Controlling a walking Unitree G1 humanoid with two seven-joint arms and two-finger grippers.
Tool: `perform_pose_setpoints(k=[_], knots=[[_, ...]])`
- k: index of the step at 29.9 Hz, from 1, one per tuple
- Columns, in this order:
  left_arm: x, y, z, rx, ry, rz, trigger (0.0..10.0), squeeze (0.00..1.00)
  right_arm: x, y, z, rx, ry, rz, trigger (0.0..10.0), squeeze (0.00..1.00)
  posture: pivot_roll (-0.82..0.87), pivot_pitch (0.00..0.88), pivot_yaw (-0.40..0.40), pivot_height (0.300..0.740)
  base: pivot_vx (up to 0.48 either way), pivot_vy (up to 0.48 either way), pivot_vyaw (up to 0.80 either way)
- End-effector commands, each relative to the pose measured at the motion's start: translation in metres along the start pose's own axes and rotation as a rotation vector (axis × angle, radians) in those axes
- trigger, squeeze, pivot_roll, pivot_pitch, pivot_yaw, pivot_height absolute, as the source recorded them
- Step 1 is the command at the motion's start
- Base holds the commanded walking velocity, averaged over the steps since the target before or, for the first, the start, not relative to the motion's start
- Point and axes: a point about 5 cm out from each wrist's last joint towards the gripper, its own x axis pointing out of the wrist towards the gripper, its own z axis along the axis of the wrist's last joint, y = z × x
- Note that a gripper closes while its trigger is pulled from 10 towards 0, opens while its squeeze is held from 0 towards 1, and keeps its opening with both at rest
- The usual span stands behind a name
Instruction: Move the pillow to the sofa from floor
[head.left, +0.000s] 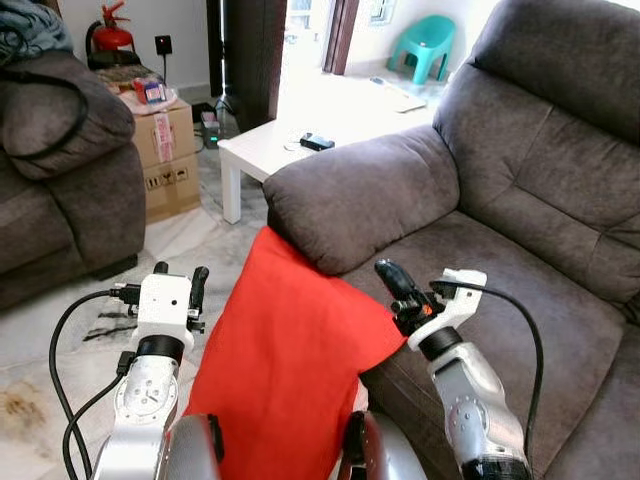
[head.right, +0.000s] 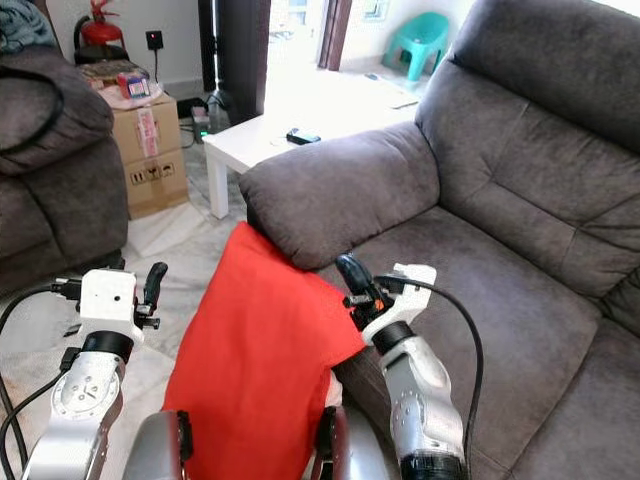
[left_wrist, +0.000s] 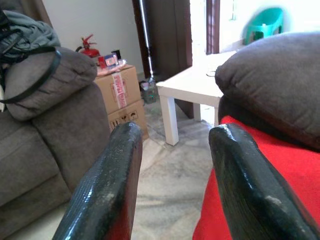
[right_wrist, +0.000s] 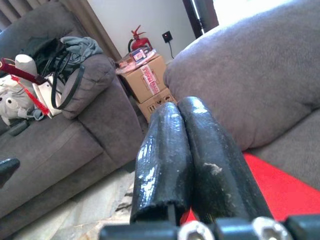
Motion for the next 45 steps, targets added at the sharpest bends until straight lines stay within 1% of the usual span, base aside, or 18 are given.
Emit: perform_pose_setpoints(k=[1, 6, 8, 10, 14, 22, 25, 27, 32, 33, 35, 36, 38, 40, 42, 43, 44, 45], knots=[[0.002, -0.005, 0.001, -0.007, -0.009, -0.023, 10.0, 0.00, 0.000, -0.002, 0.006, -0.012, -0.015, -0.016, 10.0, 0.00, 0.21, 0.000, -0.154, 0.572, 0.000, 0.000, 0.00], [0.004, -0.003, -0.001, -0.032, 0.003, -0.006, 10.0, 0.00, 0.000, -0.011, 0.005, -0.039, 0.008, -0.090, 10.0, 0.00, 0.21, 0.000, -0.158, 0.572, 0.000, 0.000, 0.00], [0.005, -0.003, -0.001, -0.043, 0.005, -0.005, 10.0, 0.00, 0.000, -0.022, 0.008, -0.048, 0.004, -0.172, 10.0, 0.00, 0.21, 0.000, -0.167, 0.572, 0.000, 0.000, 0.00], [0.005, -0.003, -0.001, -0.044, 0.005, -0.010, 10.0, 0.00, 0.000, -0.023, 0.009, -0.048, 0.002, -0.180, 10.0, 0.00, 0.21, 0.000, -0.170, 0.572, 0.000, 0.000, 0.00], [0.000, -0.008, 0.002, -0.035, -0.009, -0.070, 10.0, 0.00, 0.002, -0.025, 0.013, -0.091, -0.004, -0.201, 10.0, 0.00, 0.22, 0.000, -0.181, 0.572, 0.000, 0.000, 0.00], [-0.003, -0.009, -0.002, -0.038, 0.006, -0.052, 10.0, 0.00, 0.006, -0.031, 0.018, -0.117, -0.022, -0.258, 10.0, 0.00, 0.21, 0.000, -0.190, 0.572, 0.000, 0.000, 0.00], [-0.002, -0.011, -0.004, -0.038, 0.019, -0.054, 10.0, 0.00, 0.007, -0.033, 0.015, -0.123, -0.002, -0.265, 10.0, 0.00, 0.21, 0.000, -0.192, 0.572, 0.000, 0.000, 0.00], [-0.003, -0.013, -0.005, -0.041, 0.024, -0.055, 10.0, 0.00, 0.007, -0.039, 0.009, -0.125, 0.026, -0.300, 10.0, 0.00, 0.21, 0.000, -0.196, 0.572, 0.000, 0.000, 0.00], [-0.003, -0.013, -0.006, -0.040, 0.027, -0.057, 10.0, 0.00, 0.017, -0.045, 0.004, -0.122, 0.072, -0.322, 10.0, 0.00, 0.21, 0.000, -0.194, 0.572, 0.000, 0.000, 0.00], [-0.002, -0.013, -0.006, -0.036, 0.030, -0.060, 10.0, 0.00, 0.028, -0.043, 0.002, -0.093, 0.097, -0.321, 10.0, 0.00, 0.21, 0.000, -0.195, 0.572, 0.000, 0.000, 0.00], [-0.002, -0.013, -0.006, -0.034, 0.030, -0.062, 10.0, 0.00, 0.031, -0.042, 0.001, -0.089, 0.108, -0.323, 10.0, 0.00, 0.21, 0.000, -0.197, 0.572, 0.000, 0.000, 0.00], [-0.001, -0.012, -0.006, -0.031, 0.030, -0.061, 10.0, 0.00, 0.036, -0.041, -0.001, -0.068, 0.124, -0.323, 10.0, 1.00, 0.23, 0.000, -0.202, 0.572, 0.000, 0.000, 0.00], [-0.001, -0.009, -0.008, -0.032, 0.041, -0.049, 10.0, 0.00, 0.043, -0.037, -0.006, -0.042, 0.150, -0.319, 10.0, 1.00, 0.25, 0.000, -0.211, 0.572, 0.000, 0.000, 0.00], [-0.006, -0.001, -0.020, -0.050, 0.086, -0.001, 10.0, 0.00, 0.049, -0.031, -0.010, -0.038, 0.173, -0.306, 10.0, 1.00, 0.27, 0.000, -0.222, 0.572, 0.000, 0.000, 0.00], [-0.019, 0.007, -0.040, -0.039, 0.160, 0.039, 10.0, 0.00, 0.053, -0.026, -0.014, -0.042, 0.187, -0.287, 10.0, 1.00, 0.28, 0.000, -0.229, 0.572, 0.000, 0.000, 0.00], [-0.029, 0.010, -0.054, -0.033, 0.215, 0.050, 10.0, 0.00, 0.055, -0.023, -0.016, -0.040, 0.194, -0.280, 10.0, 1.00, 0.28, 0.000, -0.232, 0.572, 0.000, 0.000, 0.00], [-0.048, 0.014, -0.075, -0.028, 0.300, 0.077, 10.0, 0.00, 0.057, -0.020, -0.019, -0.039, 0.207, -0.274, 10.0, 1.00, 0.28, 0.000, -0.235, 0.572, 0.000, 0.000, 0.00], [-0.057, 0.015, -0.081, -0.031, 0.330, 0.090, 10.0, 0.00, 0.057, -0.020, -0.020, -0.037, 0.211, -0.272, 10.0, 1.00, 0.29, 0.000, -0.240, 0.572, 0.000, 0.000, 0.00]])
